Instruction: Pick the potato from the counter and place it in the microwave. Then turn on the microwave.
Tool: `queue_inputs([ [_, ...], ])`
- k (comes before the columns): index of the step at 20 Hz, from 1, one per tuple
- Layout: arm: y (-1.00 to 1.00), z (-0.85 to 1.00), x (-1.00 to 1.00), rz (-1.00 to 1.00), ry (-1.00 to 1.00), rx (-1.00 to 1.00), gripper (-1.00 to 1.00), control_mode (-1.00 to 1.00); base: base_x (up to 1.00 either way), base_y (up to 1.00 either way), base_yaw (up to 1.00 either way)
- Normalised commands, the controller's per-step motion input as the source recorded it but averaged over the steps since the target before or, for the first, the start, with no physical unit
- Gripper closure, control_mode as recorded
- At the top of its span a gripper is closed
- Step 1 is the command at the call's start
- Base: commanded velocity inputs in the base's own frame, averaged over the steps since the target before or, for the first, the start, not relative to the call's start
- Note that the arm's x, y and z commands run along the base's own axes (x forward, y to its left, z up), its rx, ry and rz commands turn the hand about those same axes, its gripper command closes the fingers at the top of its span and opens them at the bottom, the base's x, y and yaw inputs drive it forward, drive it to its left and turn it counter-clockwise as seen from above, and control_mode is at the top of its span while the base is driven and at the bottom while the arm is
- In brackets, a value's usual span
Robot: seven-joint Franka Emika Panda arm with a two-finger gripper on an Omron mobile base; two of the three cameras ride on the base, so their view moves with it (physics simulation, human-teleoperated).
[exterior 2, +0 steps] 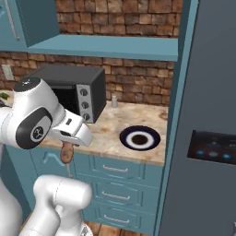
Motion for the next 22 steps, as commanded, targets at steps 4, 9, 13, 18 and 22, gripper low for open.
queue_inputs([
  [4,0.00,0.00,0.00,0.00,0.00,0.00,1.00,1.00,-0.61,-0.08,0.00],
  [9,0.00,0.00,0.00,0.00,0.00,0.00,1.00,1.00,-0.63,-0.10,0.00],
  [13,0.00,0.00,0.00,0.00,0.00,0.00,1.00,1.00,-0.67,-0.11,0.00],
  [18,0.00,0.00,0.00,0.00,0.00,0.00,1.00,1.00,-0.68,-0.12,0.00],
  [22,0.00,0.00,0.00,0.00,0.00,0.00,1.00,1.00,-0.68,-0.12,0.00],
])
